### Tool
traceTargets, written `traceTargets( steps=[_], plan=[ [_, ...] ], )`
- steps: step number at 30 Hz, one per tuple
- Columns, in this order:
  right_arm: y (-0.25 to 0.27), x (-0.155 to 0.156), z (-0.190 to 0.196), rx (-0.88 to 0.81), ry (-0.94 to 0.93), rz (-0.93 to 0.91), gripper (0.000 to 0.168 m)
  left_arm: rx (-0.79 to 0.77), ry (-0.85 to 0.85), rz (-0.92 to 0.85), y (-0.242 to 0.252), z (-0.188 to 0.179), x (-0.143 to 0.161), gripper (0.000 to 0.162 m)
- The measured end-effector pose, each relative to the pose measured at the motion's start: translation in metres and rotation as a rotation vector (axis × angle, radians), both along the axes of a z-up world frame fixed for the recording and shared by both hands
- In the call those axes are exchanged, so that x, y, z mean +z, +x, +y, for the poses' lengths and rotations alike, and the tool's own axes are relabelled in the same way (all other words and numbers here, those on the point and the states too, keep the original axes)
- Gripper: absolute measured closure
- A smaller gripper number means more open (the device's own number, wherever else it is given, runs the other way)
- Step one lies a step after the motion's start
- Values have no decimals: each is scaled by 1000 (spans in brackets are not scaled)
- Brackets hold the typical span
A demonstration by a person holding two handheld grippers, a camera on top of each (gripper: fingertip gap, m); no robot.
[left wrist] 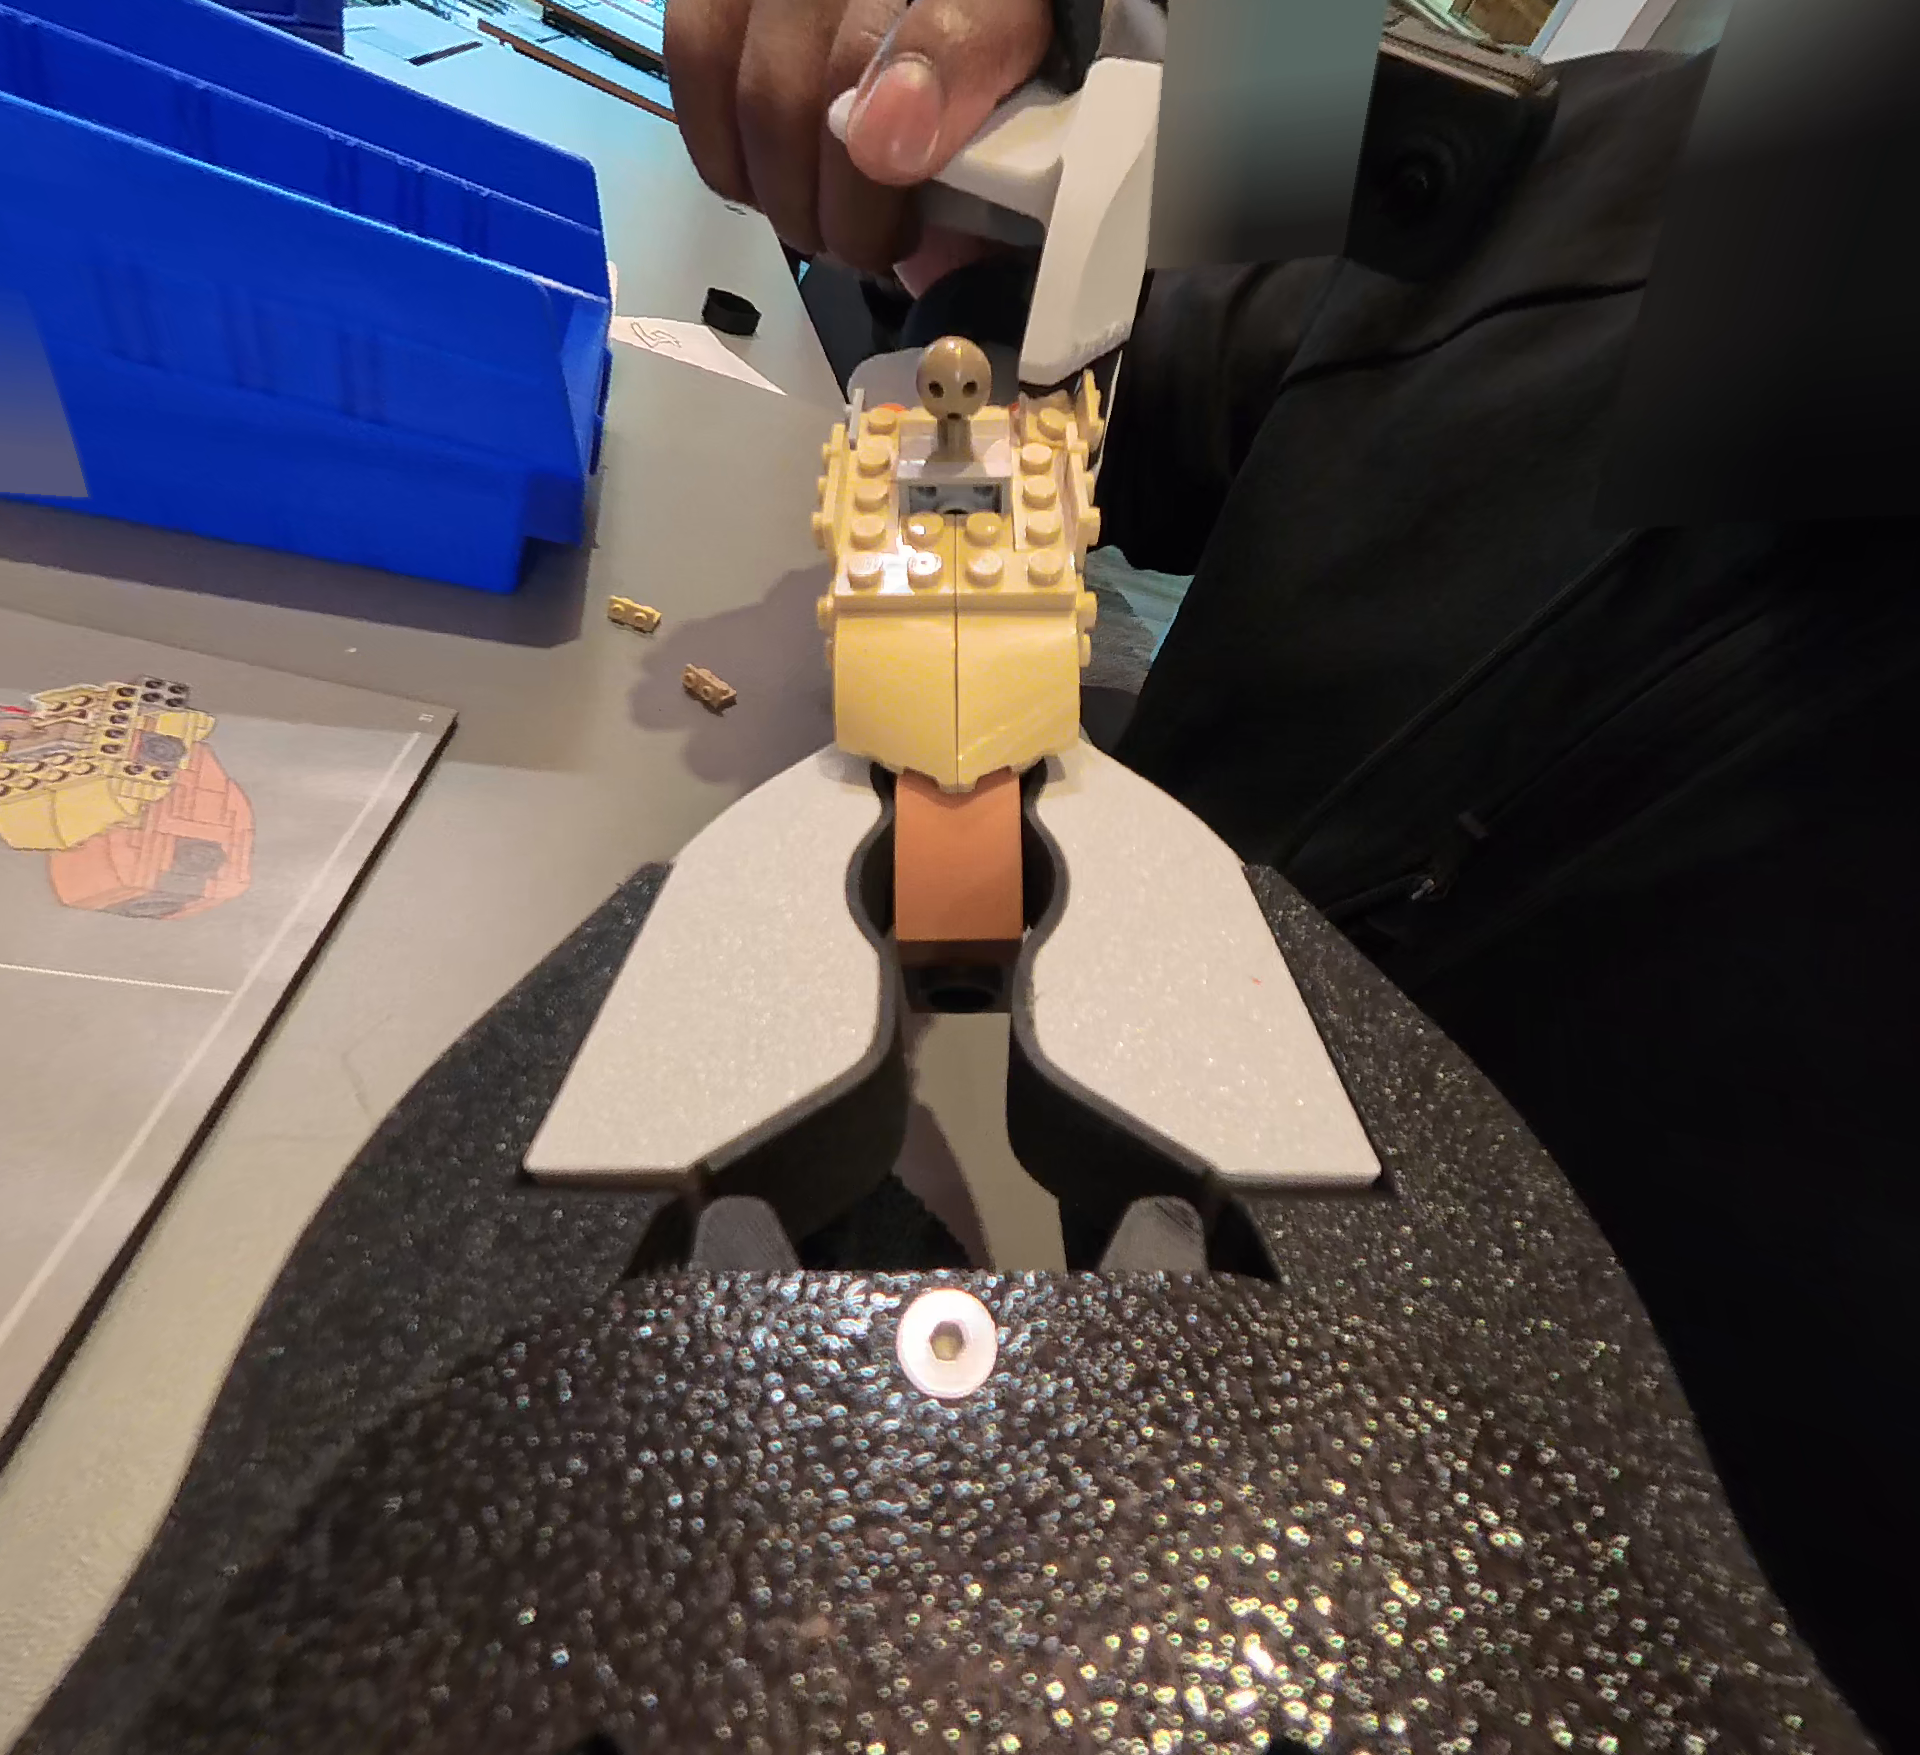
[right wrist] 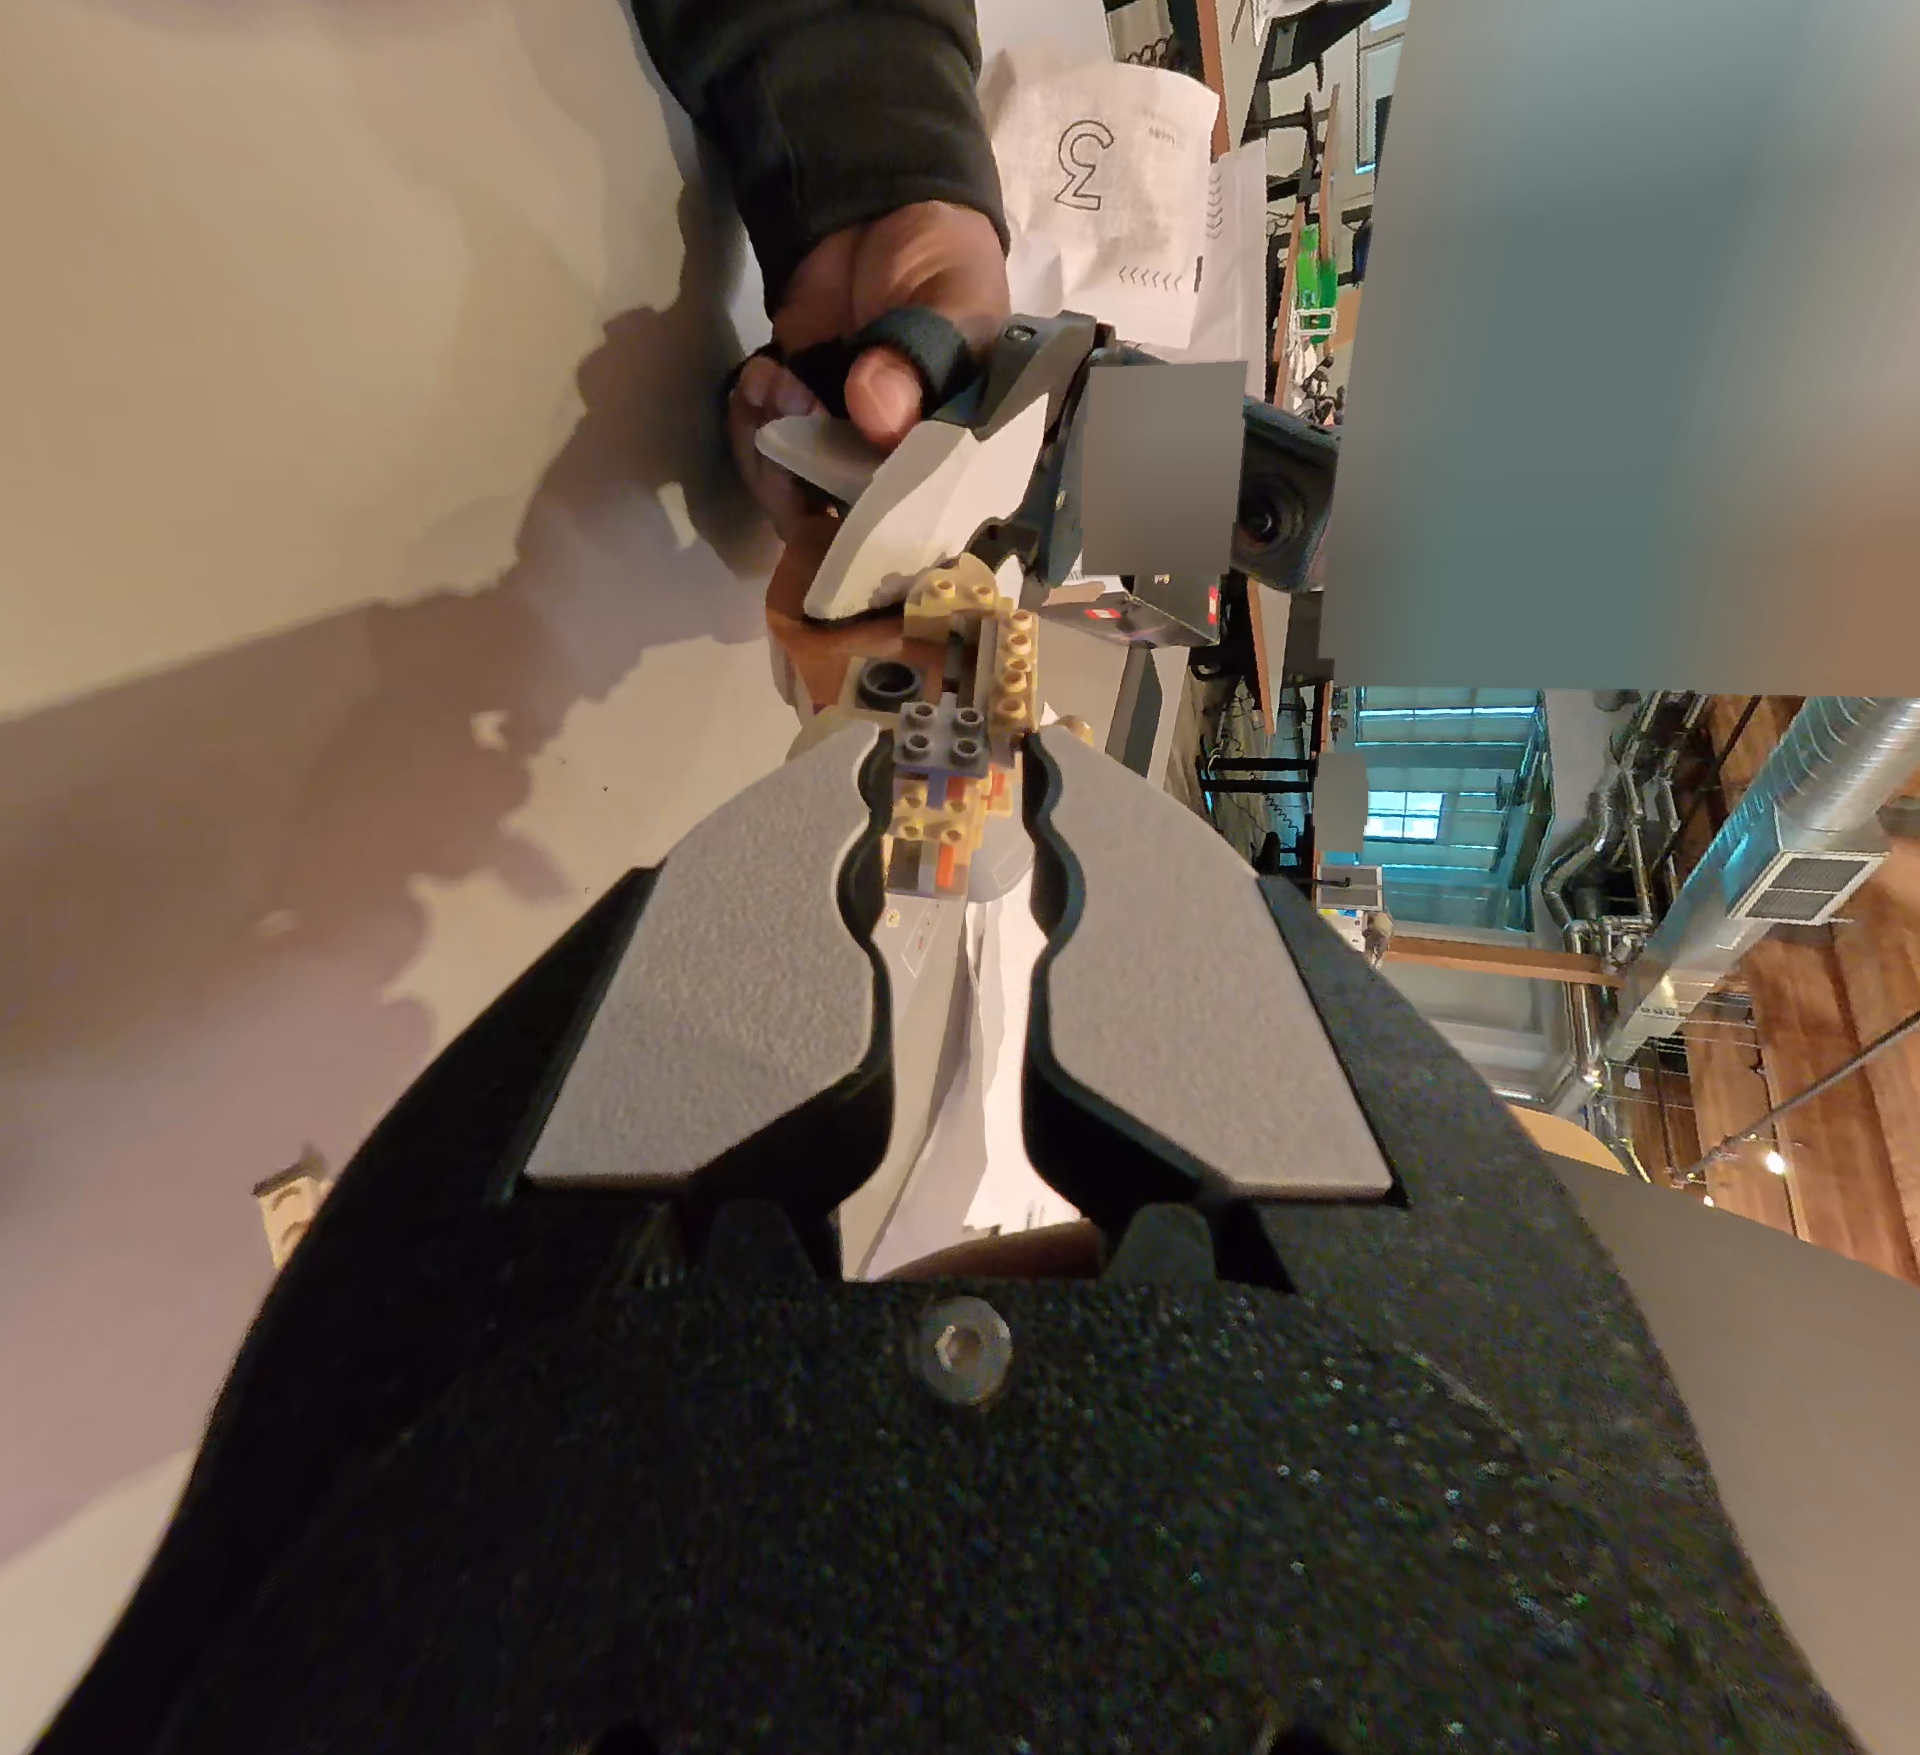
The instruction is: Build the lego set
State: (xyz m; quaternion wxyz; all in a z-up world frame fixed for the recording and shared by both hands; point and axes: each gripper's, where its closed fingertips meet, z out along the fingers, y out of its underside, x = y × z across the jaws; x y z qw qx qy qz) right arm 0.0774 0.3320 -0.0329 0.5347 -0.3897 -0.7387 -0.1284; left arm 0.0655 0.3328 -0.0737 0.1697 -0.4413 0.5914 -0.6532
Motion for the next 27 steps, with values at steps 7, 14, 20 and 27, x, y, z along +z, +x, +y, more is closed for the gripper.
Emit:
traceTargets(
  steps=[7,14,20,27],
  plan=[
    [1,-2,-1,-7,1,-17,145,7,17,7,1,0,-2,144],
    [2,-4,-1,-17,-15,-8,144,19,50,7,2,0,-4,144],
    [4,-8,-3,-15,-53,7,144,27,100,3,2,0,-6,144],
    [6,-10,-5,6,-49,-16,144,28,106,8,4,-1,-8,144]
  ],
)
